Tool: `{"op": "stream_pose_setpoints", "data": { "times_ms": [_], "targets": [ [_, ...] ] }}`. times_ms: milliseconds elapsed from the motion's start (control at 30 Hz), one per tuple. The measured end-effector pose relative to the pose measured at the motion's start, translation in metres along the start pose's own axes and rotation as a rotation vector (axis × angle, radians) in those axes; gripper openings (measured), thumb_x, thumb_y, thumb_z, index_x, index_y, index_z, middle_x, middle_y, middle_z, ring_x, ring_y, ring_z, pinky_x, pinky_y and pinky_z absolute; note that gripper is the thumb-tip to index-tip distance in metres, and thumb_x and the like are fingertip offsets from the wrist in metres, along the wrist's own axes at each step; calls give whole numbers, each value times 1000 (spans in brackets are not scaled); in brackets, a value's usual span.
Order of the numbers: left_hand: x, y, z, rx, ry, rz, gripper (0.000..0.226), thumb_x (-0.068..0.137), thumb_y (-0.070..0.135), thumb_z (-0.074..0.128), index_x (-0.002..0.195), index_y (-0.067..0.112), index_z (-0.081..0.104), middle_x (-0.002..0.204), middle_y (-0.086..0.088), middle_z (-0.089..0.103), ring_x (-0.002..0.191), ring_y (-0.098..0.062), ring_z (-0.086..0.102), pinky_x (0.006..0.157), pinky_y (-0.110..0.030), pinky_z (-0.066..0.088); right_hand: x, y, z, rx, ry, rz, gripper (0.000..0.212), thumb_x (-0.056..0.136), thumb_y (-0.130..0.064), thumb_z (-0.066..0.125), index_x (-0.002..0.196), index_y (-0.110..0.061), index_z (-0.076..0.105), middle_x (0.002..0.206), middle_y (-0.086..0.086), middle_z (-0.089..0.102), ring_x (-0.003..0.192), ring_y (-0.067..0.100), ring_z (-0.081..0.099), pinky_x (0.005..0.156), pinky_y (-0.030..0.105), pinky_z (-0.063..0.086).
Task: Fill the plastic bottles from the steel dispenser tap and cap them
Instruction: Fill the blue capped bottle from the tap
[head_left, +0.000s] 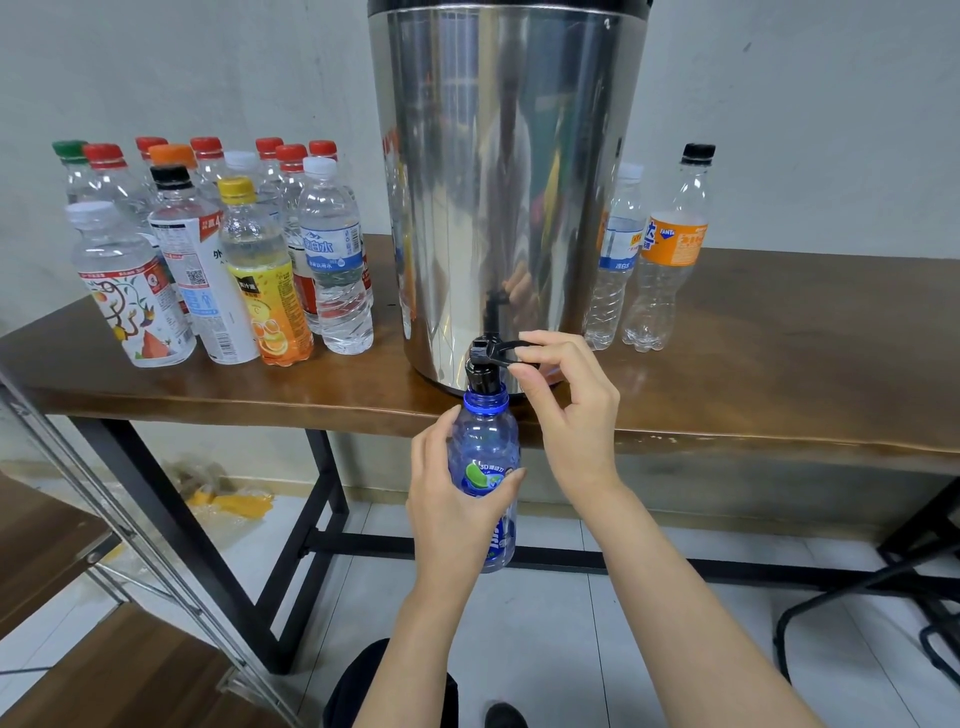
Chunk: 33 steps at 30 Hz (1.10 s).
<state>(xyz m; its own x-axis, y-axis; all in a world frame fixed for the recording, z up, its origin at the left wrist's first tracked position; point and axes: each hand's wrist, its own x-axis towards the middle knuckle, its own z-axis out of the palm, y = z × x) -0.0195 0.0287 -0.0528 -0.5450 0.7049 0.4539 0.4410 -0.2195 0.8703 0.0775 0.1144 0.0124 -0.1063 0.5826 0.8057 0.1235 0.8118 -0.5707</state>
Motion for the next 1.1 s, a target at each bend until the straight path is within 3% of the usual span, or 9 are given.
{"op": "stream_pose_setpoints", "data": {
  "times_ms": [433,1100],
  "targets": [
    [0,1,1,6,13,6,80,67,18,90,135,23,48,126,8,52,117,5,50,88,-2,42,0,-1,-1,9,1,3,24,93,-29,60,99,-8,71,112,-6,64,95,4,60,82,17,47],
    [0,2,1,-36,26,-5,79,66,16,91,134,22,51,125,9,53,116,0,53,90,-9,47,0,-3,0,19,5,12,24,93,-28,61,97,-7,71,111,-5,64,92,3,59,81,17,47]
  ]
}}
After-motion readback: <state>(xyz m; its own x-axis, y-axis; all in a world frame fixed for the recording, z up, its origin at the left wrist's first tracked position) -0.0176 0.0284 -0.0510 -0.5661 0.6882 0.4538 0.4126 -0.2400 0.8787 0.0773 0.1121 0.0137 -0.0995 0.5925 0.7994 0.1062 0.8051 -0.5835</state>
